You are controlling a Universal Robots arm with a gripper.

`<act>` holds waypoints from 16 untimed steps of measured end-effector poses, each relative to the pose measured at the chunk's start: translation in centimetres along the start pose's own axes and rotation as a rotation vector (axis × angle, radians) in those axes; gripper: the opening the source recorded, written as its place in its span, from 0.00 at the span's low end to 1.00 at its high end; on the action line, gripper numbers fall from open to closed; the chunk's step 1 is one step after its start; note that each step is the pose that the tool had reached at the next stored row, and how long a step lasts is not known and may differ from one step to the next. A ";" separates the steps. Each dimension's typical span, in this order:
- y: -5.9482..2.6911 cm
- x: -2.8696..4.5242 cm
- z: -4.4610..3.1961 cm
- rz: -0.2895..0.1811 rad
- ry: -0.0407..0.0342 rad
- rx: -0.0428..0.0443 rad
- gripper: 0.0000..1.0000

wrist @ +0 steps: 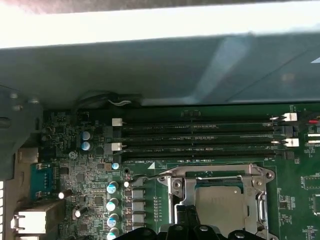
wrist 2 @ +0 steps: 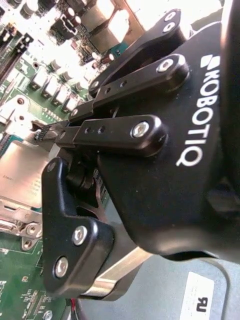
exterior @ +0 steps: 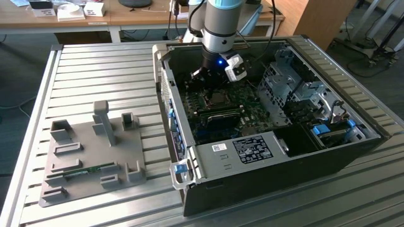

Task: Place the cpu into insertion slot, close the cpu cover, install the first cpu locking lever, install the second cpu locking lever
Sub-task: 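Close the cpu cover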

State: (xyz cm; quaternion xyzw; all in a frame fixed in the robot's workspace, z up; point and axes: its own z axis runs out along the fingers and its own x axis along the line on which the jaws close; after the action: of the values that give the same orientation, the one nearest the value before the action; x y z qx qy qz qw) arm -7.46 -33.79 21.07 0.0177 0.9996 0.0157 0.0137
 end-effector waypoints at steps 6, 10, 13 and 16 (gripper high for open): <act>0.00 0.01 0.21 0.000 -0.0002 -0.0003 0.11; -0.01 0.01 0.24 0.000 0.0000 0.0000 0.11; -0.01 0.10 0.34 0.000 -0.0004 -0.0010 0.11; -0.02 0.33 0.42 0.000 -0.0028 -0.0011 0.11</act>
State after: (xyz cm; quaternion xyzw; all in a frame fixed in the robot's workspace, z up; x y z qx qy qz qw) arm -7.78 -33.78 20.65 0.0177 0.9996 0.0162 0.0151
